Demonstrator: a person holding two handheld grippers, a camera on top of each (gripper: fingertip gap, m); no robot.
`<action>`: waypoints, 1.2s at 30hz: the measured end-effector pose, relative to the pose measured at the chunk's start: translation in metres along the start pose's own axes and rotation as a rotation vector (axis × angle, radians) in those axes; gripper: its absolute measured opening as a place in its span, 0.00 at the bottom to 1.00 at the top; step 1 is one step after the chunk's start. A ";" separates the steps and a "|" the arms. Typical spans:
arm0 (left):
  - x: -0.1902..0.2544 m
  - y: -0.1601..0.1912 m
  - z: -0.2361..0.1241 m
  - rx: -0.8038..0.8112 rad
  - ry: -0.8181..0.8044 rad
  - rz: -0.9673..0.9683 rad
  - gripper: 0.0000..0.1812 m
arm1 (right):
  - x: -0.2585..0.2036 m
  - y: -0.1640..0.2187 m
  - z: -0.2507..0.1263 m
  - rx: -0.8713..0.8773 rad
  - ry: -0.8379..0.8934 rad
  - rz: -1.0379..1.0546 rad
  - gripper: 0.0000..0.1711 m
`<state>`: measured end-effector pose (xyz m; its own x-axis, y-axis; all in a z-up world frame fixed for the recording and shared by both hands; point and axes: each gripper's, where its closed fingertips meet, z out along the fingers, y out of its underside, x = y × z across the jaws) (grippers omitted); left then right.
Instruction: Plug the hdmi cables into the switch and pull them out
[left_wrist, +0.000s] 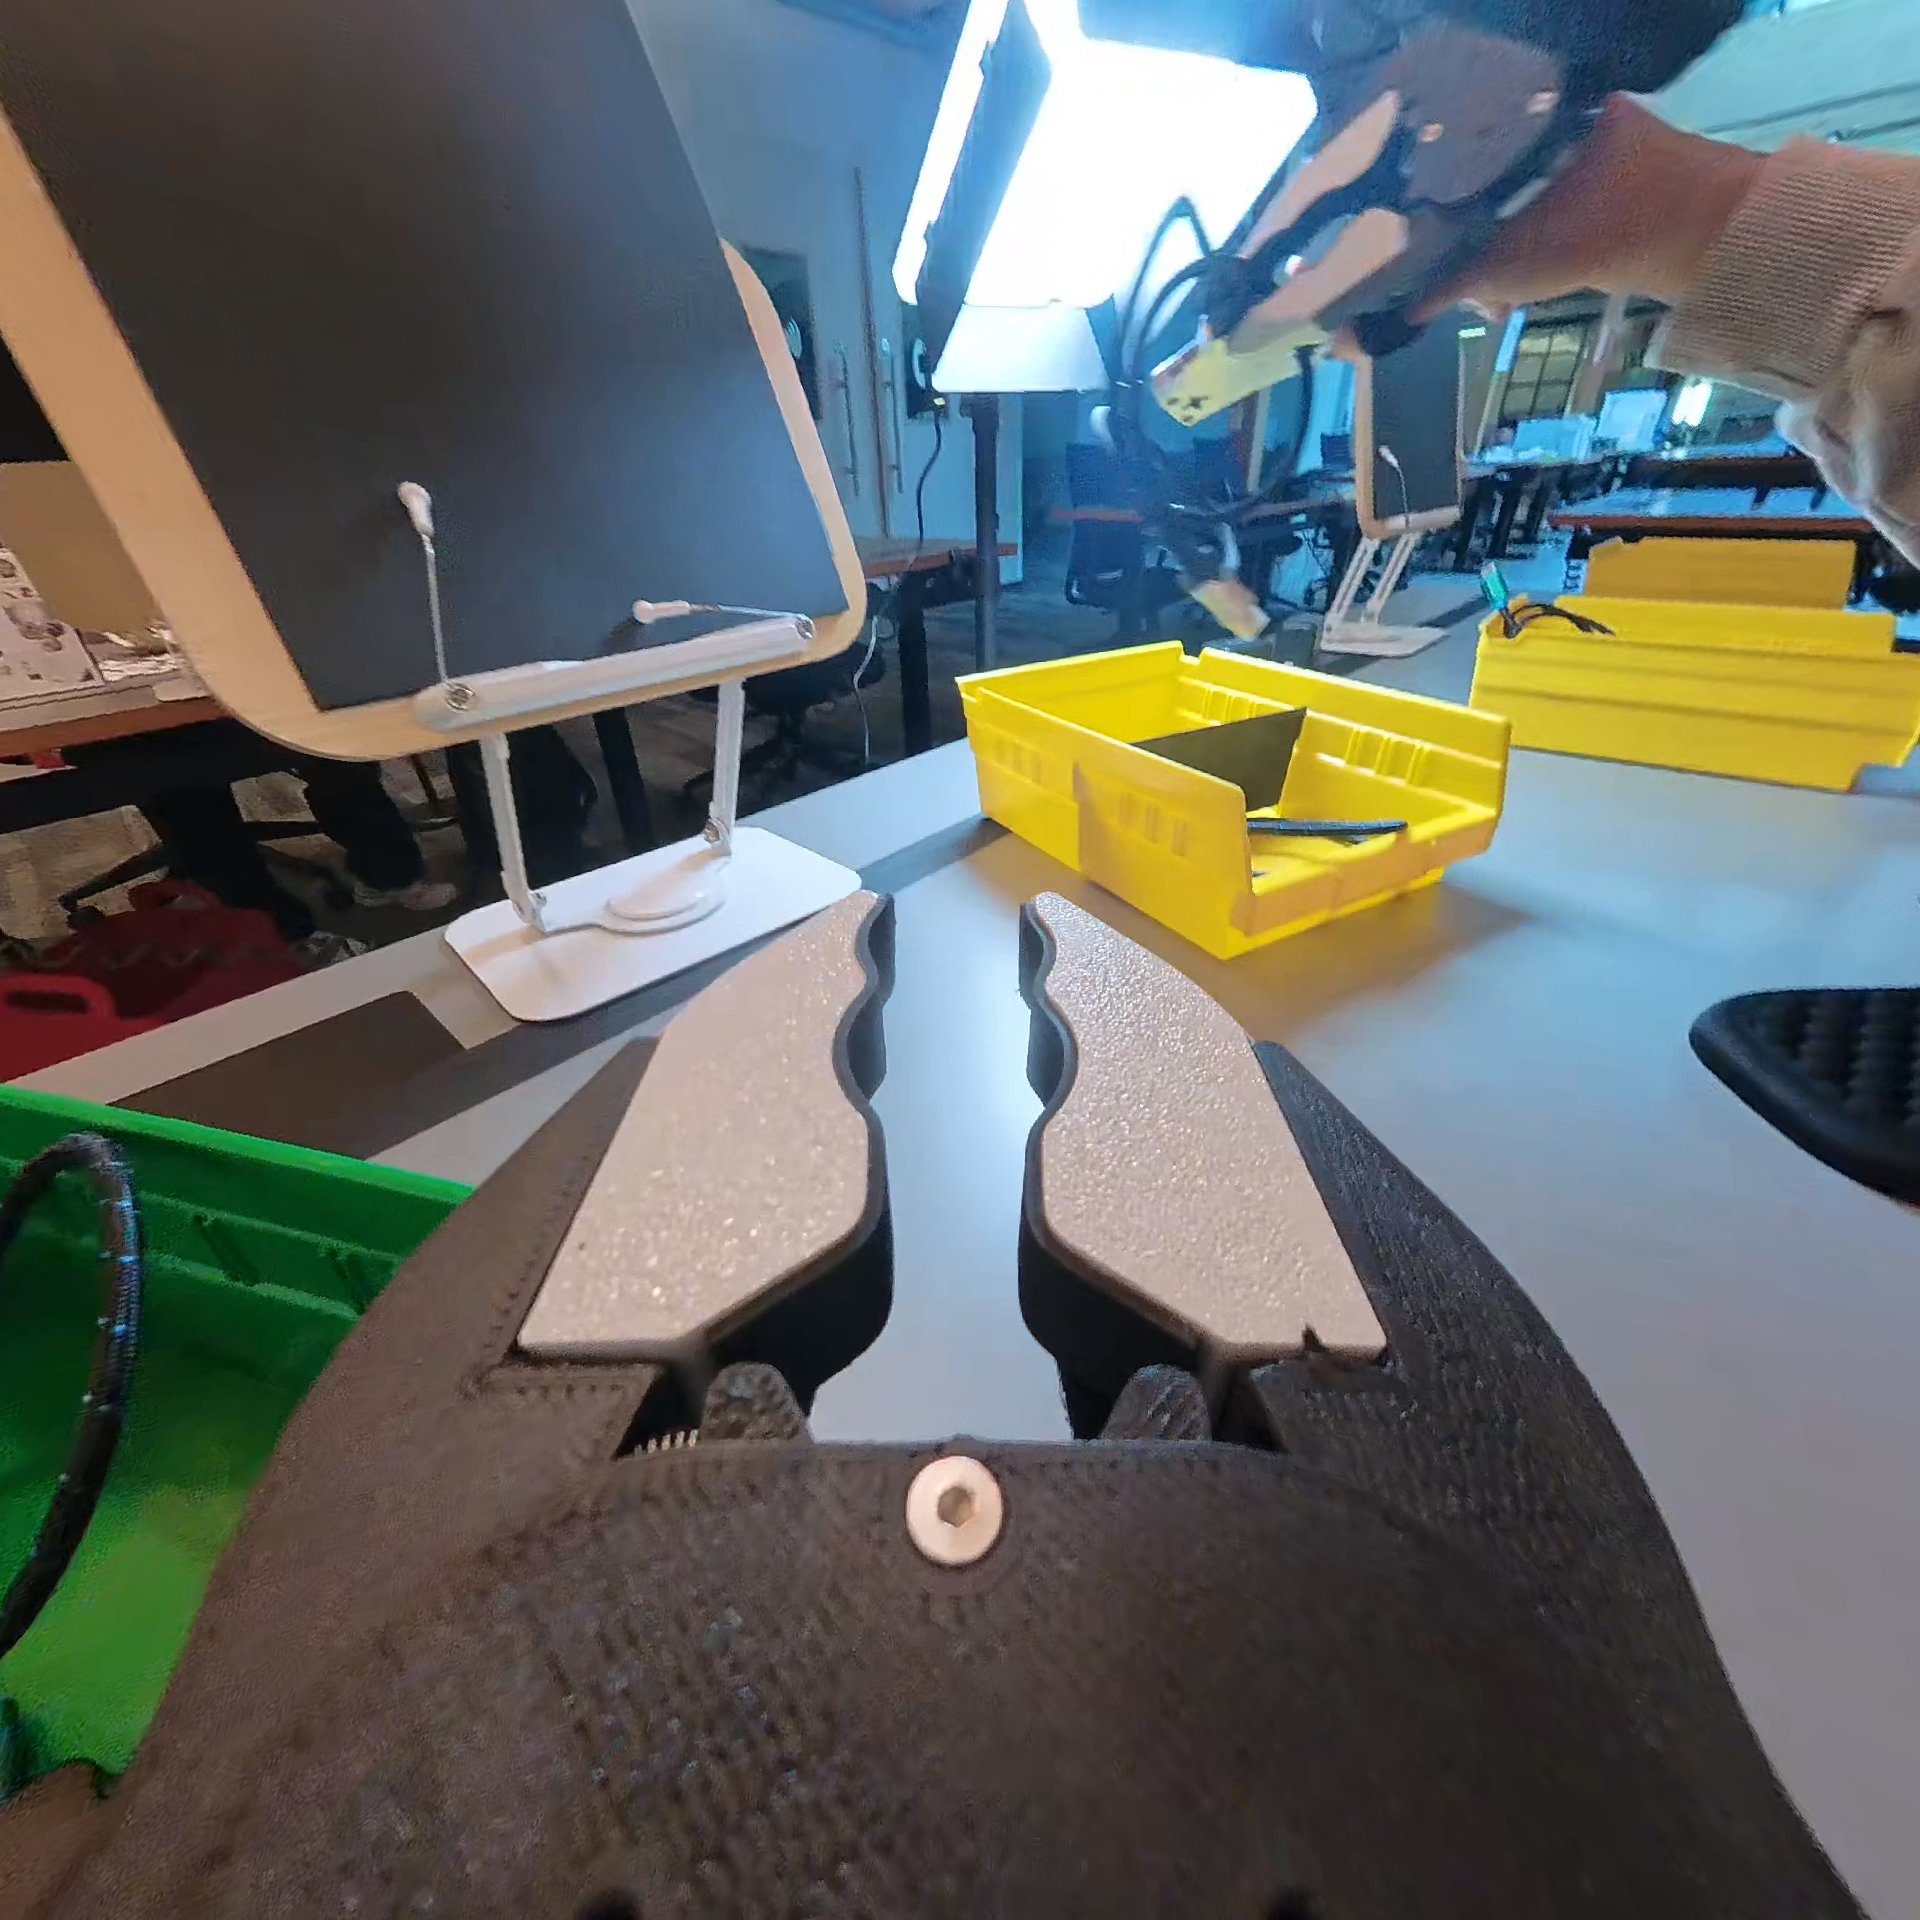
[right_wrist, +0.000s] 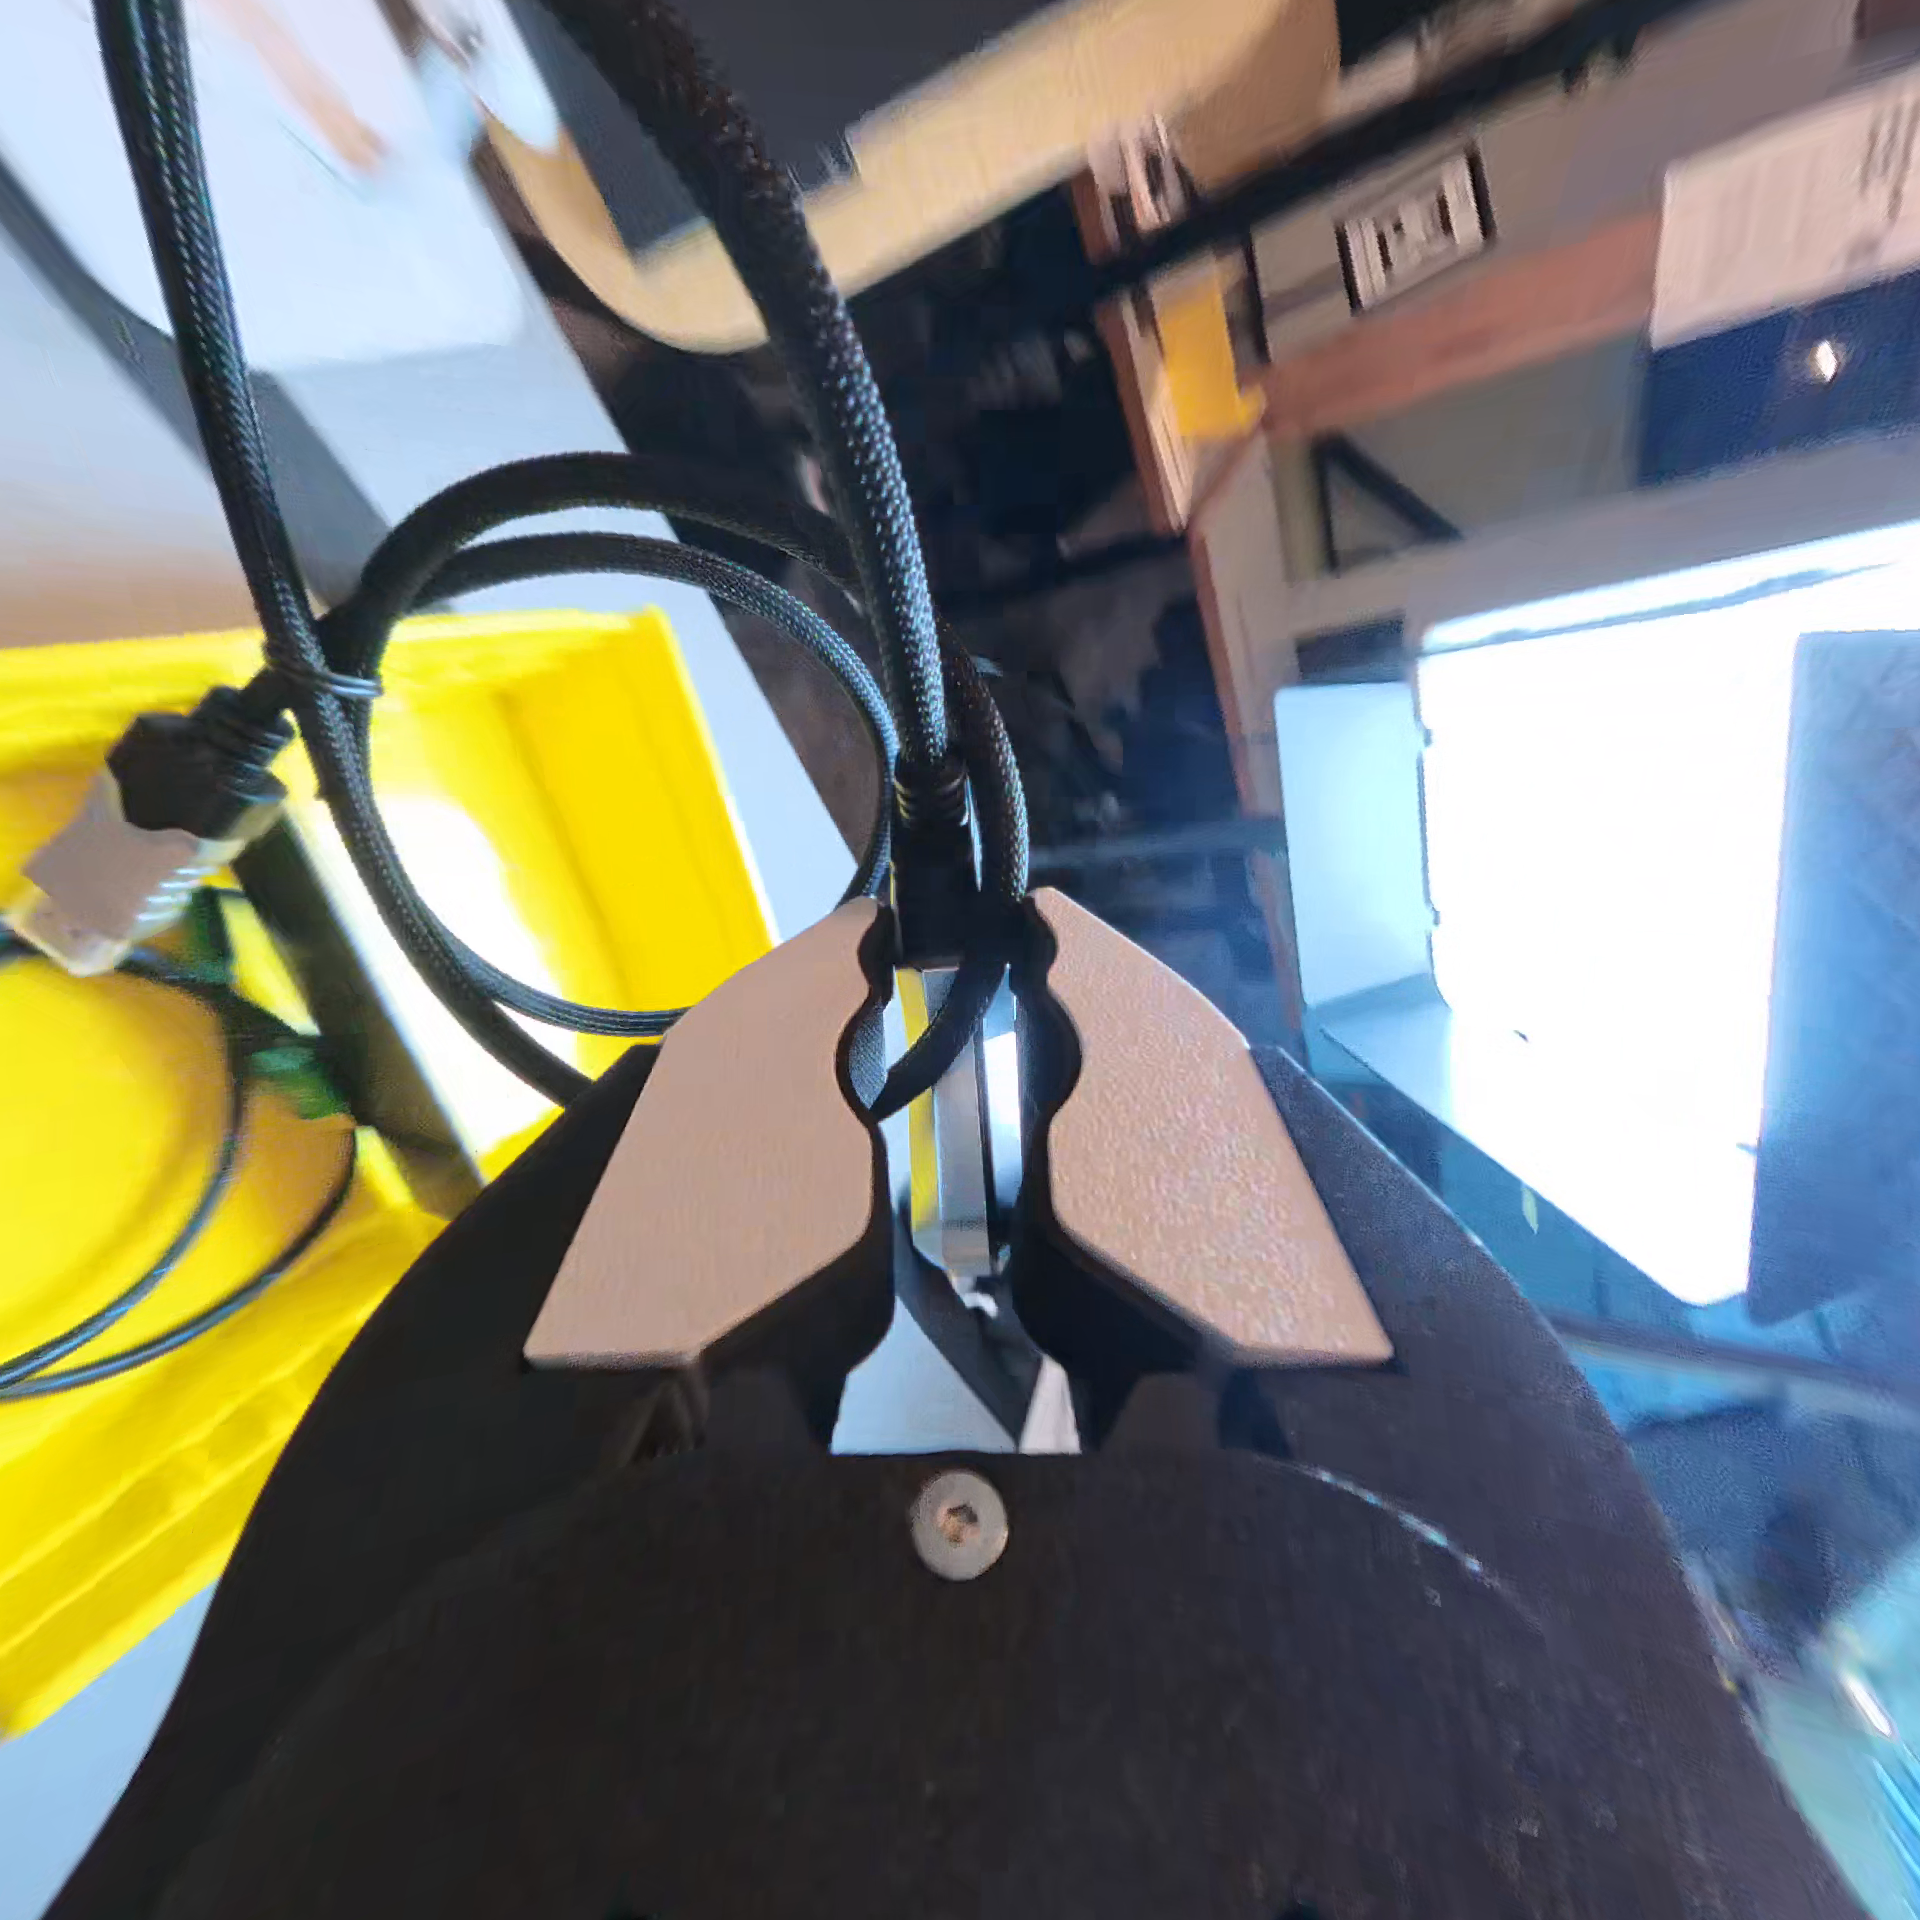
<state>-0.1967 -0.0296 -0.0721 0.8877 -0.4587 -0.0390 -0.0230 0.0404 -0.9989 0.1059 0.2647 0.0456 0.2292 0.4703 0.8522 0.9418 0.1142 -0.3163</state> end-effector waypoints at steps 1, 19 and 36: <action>0.002 0.004 0.002 -0.015 0.005 0.011 0.13 | 0.005 0.009 0.016 -0.063 0.051 0.002 0.13; 0.023 0.051 0.014 -0.200 0.053 0.201 0.11 | -0.136 0.069 0.112 -0.252 -0.387 0.101 0.28; 0.006 0.033 0.002 -0.153 -0.016 0.189 0.13 | -0.079 -0.061 -0.117 0.889 -0.364 0.820 0.18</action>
<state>-0.1914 -0.0295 -0.1053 0.8684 -0.4412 -0.2264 -0.2577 -0.0113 -0.9662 0.0587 0.1187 0.0465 0.4519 0.8786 0.1542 0.0323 0.1566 -0.9871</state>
